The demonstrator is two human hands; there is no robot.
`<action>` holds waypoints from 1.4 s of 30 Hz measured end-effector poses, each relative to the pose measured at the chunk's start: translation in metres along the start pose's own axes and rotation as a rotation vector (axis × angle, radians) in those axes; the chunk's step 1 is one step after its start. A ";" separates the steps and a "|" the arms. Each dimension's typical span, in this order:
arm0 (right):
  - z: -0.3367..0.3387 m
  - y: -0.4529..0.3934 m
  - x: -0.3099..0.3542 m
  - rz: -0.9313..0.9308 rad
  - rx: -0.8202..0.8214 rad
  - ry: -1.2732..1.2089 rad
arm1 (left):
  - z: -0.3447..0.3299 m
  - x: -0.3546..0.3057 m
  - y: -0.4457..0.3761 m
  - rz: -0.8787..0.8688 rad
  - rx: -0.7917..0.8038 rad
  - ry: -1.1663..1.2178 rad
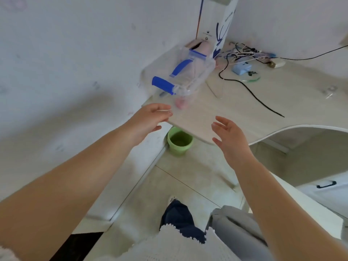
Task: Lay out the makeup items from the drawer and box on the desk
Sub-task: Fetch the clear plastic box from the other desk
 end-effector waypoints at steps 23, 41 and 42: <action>-0.070 -0.258 -0.036 -0.297 0.089 -0.031 | 0.064 -0.166 -0.222 -0.079 -0.464 -0.451; 0.015 -0.194 -0.034 -0.327 -0.063 -0.198 | 0.011 -0.150 -0.200 -0.099 -0.232 -0.577; 0.022 -0.184 -0.031 -0.316 -0.078 -0.191 | 0.005 -0.147 -0.196 -0.098 -0.194 -0.587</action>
Point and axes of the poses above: each hand's wrist, its own y-axis away from the middle knuckle, its own z-axis out of the back of the hand, x = y × z, the point moved 10 cm from there along -y, towards the middle knuckle, and after that the axes turned 14 degrees about z, right-handed, at the moved point
